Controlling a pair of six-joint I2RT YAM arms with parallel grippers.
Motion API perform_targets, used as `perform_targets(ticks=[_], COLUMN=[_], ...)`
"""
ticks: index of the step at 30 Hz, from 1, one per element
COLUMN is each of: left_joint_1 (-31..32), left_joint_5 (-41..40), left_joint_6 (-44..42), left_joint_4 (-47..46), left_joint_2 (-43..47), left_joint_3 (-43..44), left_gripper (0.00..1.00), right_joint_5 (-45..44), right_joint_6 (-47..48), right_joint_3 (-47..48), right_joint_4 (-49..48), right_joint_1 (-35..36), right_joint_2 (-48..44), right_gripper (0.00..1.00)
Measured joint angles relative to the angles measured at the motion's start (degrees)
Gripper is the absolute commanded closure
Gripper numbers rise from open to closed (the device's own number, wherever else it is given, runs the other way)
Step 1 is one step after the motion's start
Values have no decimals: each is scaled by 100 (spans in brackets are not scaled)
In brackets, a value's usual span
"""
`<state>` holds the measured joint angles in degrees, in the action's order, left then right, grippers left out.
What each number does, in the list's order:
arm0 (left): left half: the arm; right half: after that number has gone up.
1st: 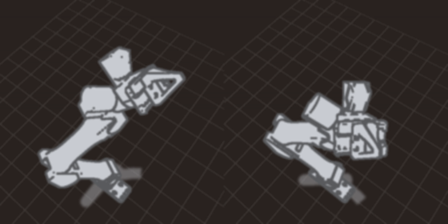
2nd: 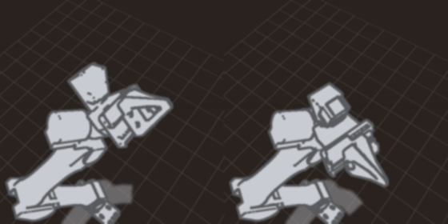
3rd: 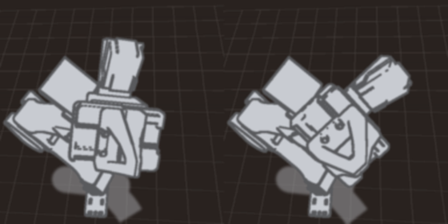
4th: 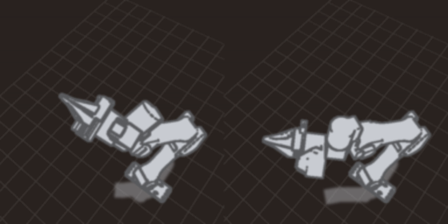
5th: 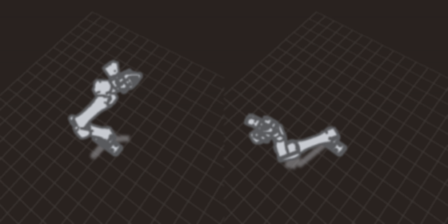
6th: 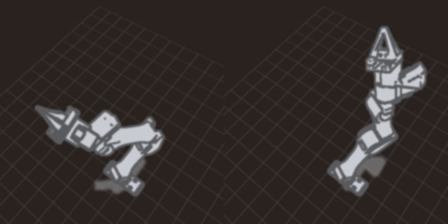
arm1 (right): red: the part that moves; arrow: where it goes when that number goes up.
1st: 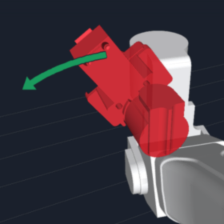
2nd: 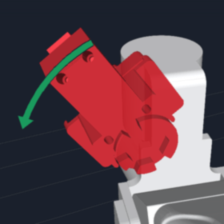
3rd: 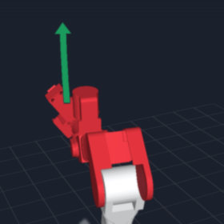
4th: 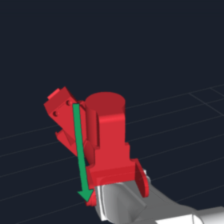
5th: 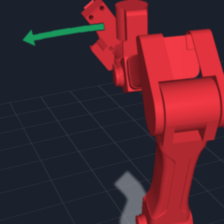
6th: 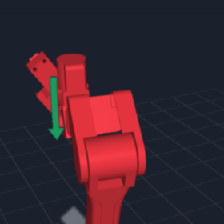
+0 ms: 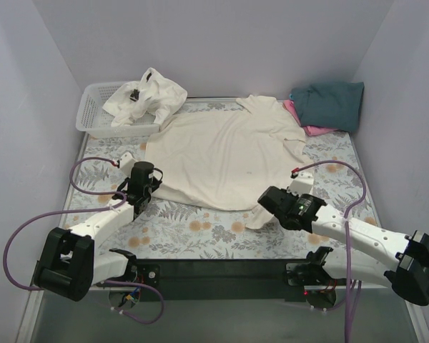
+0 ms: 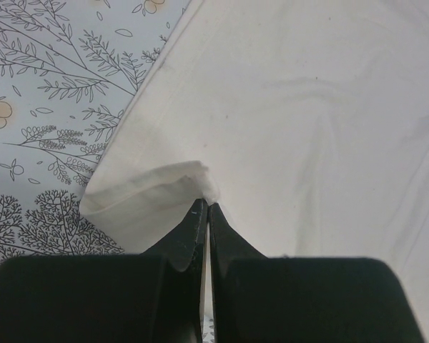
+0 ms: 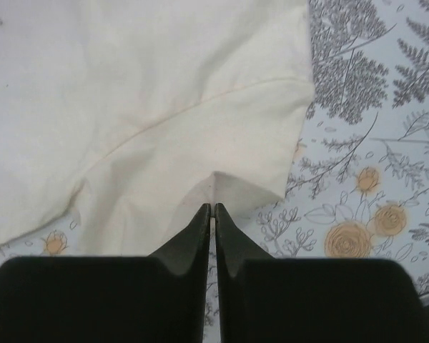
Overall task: Fold and stack the t-shirts
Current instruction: Fold the tshirt
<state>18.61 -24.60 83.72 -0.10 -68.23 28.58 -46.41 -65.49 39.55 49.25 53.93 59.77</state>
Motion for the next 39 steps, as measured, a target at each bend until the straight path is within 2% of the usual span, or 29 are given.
perform_targets(ticks=[2, 8, 15, 20, 23, 24, 27, 31, 34, 36, 39], left_joint_1=[0, 0, -7, -42, -50, -50, -50, -50, -50, -52, -52], left_joint_5=[0, -2, -260, -286, -229, -203, -129, -74, -13, 15, 44], left_joint_6=[-13, -103, -415, -680, -782, -798, -831, -837, -848, -850, -848], left_joint_4=[-26, -33, -155, -160, -144, -136, -70, -72, 17, 31, 72], left_joint_2=[-68, -529, -1073, -1526, -1672, -1687, -1692, -1593, -1436, -1314, -1182], left_joint_3=[48, 492, 1233, 1729, 1845, 1847, 1838, 1703, 1537, 1405, 1268], left_gripper=[100, 100, 100, 100, 100, 100, 100, 100, 100, 100, 100], right_joint_5=[-195, -133, 129, 603, 1036, 1185, 1784, 2520, 2771, 2841, 2929], right_joint_6=[433, 2041, 3261, 3829, 3947, 3965, 3969, 3825, 3484, 3228, 2813], right_joint_3=[-2, -146, -142, 28, 22, -2, -179, -369, -562, -682, -859], right_joint_4=[-289, -2011, -3425, -3941, -4013, -4019, -3923, -3517, -2988, -2570, -2063], right_joint_1=[-229, -1130, -1884, -2199, -2210, -2210, -2208, -2168, -1779, -1447, -1075], right_joint_2=[-4, -39, 546, 883, 739, 640, 107, -402, -581, -667, -800], right_gripper=[99, 99, 99, 99, 98, 96, 82, 58, 45, 41, 41])
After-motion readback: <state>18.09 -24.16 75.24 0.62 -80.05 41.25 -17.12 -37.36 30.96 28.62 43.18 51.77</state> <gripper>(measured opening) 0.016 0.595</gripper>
